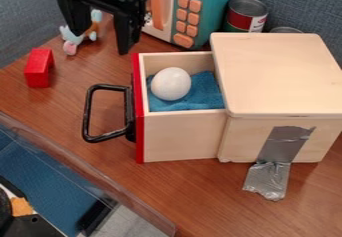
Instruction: Put the white ball outside the drawer
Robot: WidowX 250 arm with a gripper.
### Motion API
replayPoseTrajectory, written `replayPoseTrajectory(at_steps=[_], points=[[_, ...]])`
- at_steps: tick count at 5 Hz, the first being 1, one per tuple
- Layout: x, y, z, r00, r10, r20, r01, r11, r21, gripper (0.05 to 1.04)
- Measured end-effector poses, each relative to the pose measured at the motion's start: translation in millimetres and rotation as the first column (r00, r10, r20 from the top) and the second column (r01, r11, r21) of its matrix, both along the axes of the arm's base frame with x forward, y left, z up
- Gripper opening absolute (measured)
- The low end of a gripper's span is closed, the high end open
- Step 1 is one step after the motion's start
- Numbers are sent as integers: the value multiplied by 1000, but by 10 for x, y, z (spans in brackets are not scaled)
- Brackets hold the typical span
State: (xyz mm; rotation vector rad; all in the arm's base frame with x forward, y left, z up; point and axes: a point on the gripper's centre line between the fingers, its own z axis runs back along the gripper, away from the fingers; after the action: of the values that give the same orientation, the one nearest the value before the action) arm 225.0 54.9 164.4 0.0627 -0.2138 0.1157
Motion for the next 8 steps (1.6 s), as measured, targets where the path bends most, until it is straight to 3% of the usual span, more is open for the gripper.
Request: replayPoseTrajectory(at_steps=[2,5,8], points=[[101,-53,-178,999,-7,-42,7,1000,-12,1001],[472,-287,-328,995,-96,-21,95,995,-11,1001],[630,-362,-473,993,-121,-16,121,993,-5,1001]])
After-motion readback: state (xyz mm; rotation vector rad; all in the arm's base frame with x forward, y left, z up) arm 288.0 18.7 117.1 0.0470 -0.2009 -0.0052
